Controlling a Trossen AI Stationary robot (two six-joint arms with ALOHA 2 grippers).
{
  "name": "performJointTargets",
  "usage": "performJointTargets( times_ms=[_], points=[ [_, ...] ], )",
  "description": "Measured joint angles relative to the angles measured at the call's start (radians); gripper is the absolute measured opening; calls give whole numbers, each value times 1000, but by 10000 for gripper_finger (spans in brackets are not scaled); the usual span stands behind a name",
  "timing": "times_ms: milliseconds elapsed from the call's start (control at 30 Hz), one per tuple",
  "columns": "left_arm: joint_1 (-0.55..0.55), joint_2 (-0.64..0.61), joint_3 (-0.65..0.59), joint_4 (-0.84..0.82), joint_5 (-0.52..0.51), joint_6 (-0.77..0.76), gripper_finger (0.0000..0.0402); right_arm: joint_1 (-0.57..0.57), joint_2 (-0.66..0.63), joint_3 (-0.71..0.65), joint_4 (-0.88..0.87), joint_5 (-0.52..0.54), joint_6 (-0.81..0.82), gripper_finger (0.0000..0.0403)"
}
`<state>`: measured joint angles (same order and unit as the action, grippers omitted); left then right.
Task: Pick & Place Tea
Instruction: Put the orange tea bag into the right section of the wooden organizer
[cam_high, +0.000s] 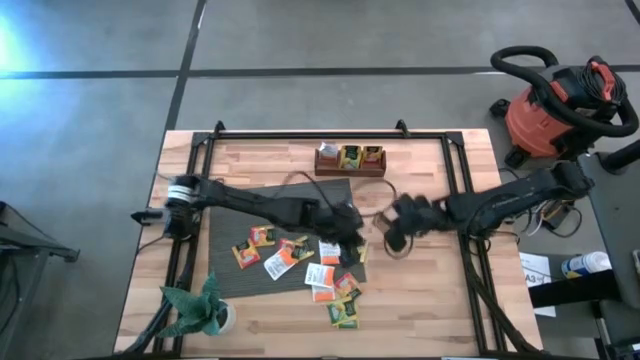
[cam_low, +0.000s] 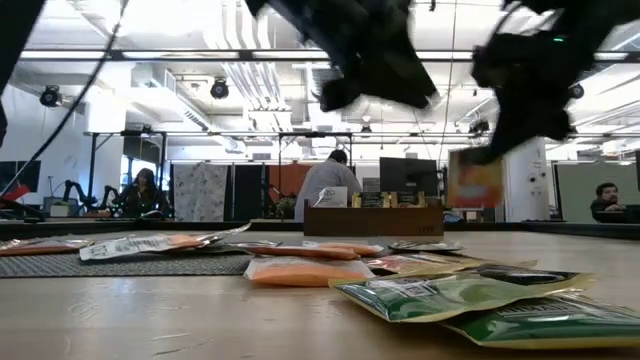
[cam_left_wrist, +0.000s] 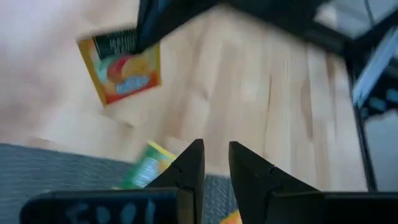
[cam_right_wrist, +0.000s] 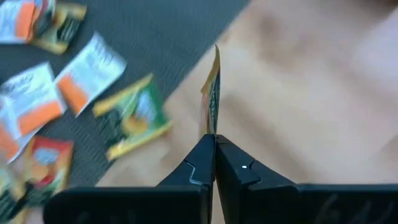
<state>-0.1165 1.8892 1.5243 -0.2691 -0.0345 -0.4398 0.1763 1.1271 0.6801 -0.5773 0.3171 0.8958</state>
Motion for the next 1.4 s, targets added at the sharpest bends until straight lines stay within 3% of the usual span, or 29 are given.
performJointTargets(
  times_ms=[267,467,733,967,1267,1400],
  points=[
    [8,-317,-271,62,-211,-53,69,-414,25,120,-14,-158,-431,8],
    [17,-498,-514,225,-229,-155,69,-608,143,232,-19,-188,-652,8],
    [19,-632,-724,365,-228,-181,69,-688,348,430,-68,-266,-1028,8],
    [44,-682,-760,375,-229,-142,69,-720,510,579,-248,-266,-1191,8],
    [134,-679,-749,396,-247,-138,69,-819,497,591,-277,-273,-1289,8],
    [173,-679,-749,414,-248,-142,69,-870,495,575,-234,-372,-1301,8]
  ],
)
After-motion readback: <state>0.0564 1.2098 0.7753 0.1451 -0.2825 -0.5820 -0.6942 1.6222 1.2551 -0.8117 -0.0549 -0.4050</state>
